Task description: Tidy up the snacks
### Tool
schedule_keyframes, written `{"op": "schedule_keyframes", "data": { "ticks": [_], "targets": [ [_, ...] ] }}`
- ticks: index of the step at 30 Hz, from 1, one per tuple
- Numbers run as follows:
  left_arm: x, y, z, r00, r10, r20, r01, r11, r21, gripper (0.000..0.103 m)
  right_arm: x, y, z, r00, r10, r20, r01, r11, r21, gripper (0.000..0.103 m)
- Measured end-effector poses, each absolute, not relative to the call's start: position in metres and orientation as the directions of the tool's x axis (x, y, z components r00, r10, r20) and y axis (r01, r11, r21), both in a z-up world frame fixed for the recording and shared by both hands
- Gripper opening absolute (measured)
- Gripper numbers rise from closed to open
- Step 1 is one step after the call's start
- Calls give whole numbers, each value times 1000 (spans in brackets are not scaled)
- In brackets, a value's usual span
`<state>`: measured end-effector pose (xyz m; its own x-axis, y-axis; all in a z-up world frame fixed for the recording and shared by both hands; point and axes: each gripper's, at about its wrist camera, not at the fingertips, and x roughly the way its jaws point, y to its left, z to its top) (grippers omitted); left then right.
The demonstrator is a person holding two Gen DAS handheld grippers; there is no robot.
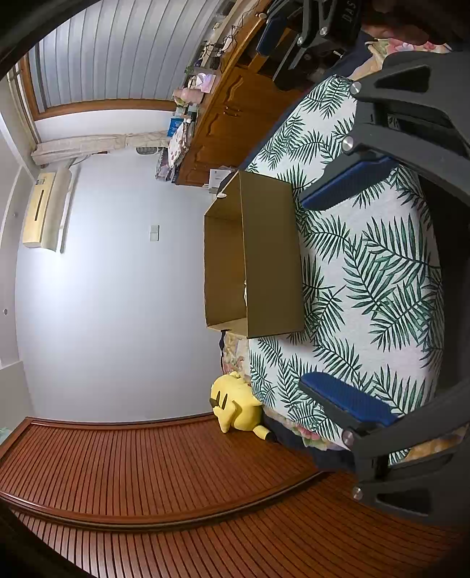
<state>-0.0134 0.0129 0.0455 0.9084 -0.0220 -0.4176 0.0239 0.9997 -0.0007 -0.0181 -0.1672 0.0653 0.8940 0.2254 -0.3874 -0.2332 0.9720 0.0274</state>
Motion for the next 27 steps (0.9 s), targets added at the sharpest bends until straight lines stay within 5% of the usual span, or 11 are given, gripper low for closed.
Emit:
{"op": "schedule_keyframes", "data": {
  "ticks": [27],
  "targets": [
    [-14, 18, 44, 908, -23, -419, 25, 1000, -1, 92, -20, -169, 65, 893, 232, -384, -240, 970, 29, 103]
  ]
}}
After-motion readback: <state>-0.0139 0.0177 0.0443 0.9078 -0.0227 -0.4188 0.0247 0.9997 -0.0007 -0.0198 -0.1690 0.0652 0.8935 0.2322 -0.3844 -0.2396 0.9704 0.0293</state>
